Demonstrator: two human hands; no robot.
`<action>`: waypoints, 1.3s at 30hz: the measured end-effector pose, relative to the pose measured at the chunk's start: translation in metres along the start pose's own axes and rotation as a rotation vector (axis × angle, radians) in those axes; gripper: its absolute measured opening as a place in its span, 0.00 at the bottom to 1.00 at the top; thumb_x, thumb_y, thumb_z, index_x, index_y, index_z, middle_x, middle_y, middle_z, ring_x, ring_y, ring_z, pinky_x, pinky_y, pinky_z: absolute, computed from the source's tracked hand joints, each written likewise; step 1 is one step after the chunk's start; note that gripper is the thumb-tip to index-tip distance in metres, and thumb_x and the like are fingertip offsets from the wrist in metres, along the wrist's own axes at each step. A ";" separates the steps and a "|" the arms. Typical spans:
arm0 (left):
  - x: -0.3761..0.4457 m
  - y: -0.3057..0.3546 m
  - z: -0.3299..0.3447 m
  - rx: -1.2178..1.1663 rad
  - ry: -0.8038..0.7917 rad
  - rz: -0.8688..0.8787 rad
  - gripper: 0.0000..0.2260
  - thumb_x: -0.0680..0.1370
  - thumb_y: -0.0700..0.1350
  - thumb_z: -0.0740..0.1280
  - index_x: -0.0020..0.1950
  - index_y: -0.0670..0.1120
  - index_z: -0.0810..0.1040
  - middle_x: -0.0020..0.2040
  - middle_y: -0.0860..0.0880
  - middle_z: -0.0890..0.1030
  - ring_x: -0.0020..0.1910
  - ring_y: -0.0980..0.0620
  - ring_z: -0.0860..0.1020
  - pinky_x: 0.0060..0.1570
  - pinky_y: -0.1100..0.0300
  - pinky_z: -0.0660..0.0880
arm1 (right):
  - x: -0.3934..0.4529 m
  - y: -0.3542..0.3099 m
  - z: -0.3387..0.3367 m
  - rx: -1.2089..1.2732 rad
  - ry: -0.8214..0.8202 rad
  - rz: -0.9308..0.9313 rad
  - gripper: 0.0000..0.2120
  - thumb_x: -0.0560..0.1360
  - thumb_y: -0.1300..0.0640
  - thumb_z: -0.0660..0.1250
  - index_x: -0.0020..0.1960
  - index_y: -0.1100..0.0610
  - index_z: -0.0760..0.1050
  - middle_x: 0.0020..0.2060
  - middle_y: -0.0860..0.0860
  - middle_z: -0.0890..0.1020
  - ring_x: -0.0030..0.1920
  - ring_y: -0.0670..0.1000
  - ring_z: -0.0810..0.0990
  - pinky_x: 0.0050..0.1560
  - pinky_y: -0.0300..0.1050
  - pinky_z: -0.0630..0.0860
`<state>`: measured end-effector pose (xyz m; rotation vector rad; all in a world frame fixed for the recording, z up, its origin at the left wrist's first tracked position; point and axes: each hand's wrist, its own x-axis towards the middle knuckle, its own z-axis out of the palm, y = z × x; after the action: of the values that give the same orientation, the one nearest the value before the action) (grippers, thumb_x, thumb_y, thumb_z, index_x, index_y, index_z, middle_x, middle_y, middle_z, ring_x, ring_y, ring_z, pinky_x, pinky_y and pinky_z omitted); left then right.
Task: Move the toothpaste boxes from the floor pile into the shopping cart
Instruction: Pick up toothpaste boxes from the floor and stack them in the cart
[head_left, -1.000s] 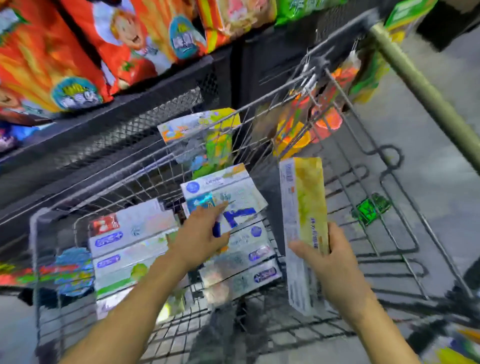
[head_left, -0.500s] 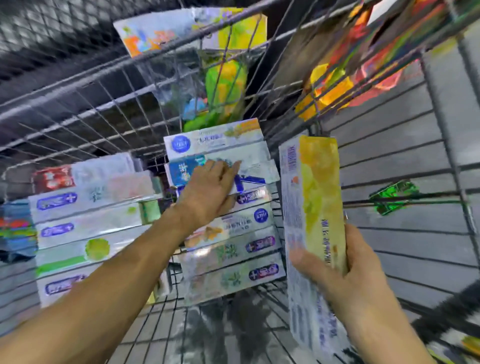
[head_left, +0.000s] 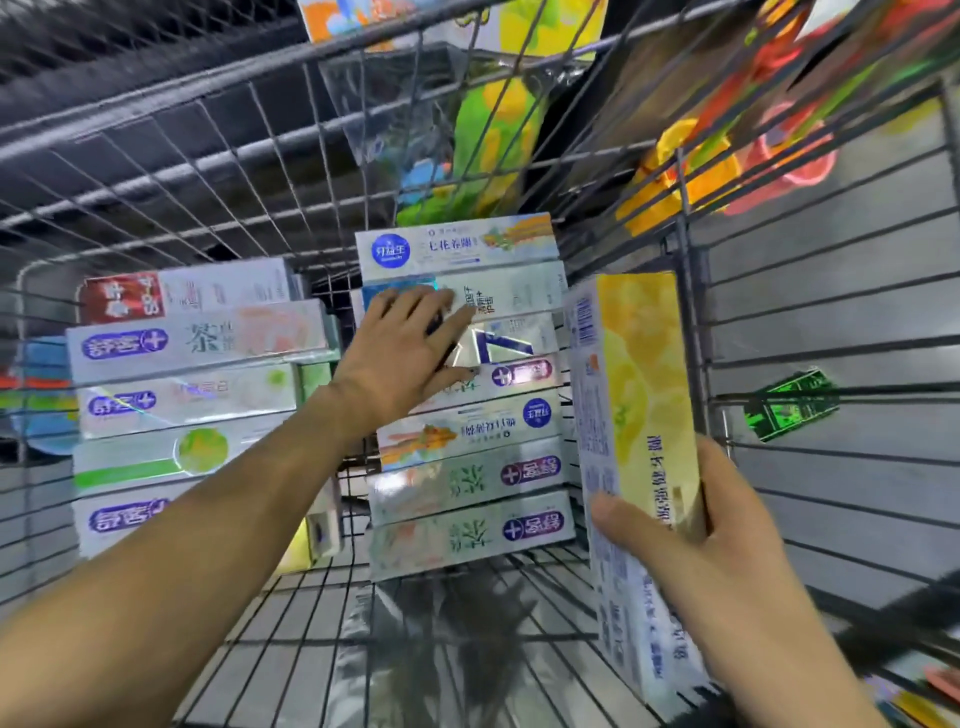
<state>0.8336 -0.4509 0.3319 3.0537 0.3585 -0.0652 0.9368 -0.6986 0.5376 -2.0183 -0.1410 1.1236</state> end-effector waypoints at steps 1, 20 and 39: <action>-0.003 -0.003 -0.002 -0.021 -0.019 -0.021 0.33 0.79 0.67 0.57 0.76 0.47 0.68 0.71 0.41 0.72 0.67 0.39 0.69 0.65 0.43 0.66 | 0.001 0.001 0.001 -0.070 -0.005 -0.045 0.15 0.67 0.55 0.77 0.50 0.43 0.78 0.42 0.47 0.84 0.42 0.42 0.82 0.40 0.34 0.74; -0.060 -0.043 -0.019 -0.200 -0.022 -0.165 0.30 0.82 0.62 0.51 0.74 0.43 0.72 0.74 0.41 0.71 0.74 0.39 0.67 0.71 0.41 0.64 | 0.090 0.020 0.021 -1.031 -0.213 -0.718 0.33 0.69 0.51 0.73 0.71 0.45 0.65 0.60 0.50 0.78 0.58 0.56 0.77 0.50 0.54 0.79; -0.100 -0.013 -0.024 -0.185 -0.144 -0.341 0.31 0.83 0.61 0.47 0.77 0.41 0.67 0.75 0.41 0.69 0.74 0.40 0.67 0.74 0.42 0.62 | 0.175 0.083 0.090 -1.482 0.056 -1.042 0.34 0.66 0.61 0.76 0.71 0.63 0.72 0.54 0.58 0.80 0.57 0.58 0.74 0.59 0.50 0.68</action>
<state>0.7346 -0.4596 0.3602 2.7542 0.8192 -0.2523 0.9520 -0.6227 0.3384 -2.4130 -2.2018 0.1199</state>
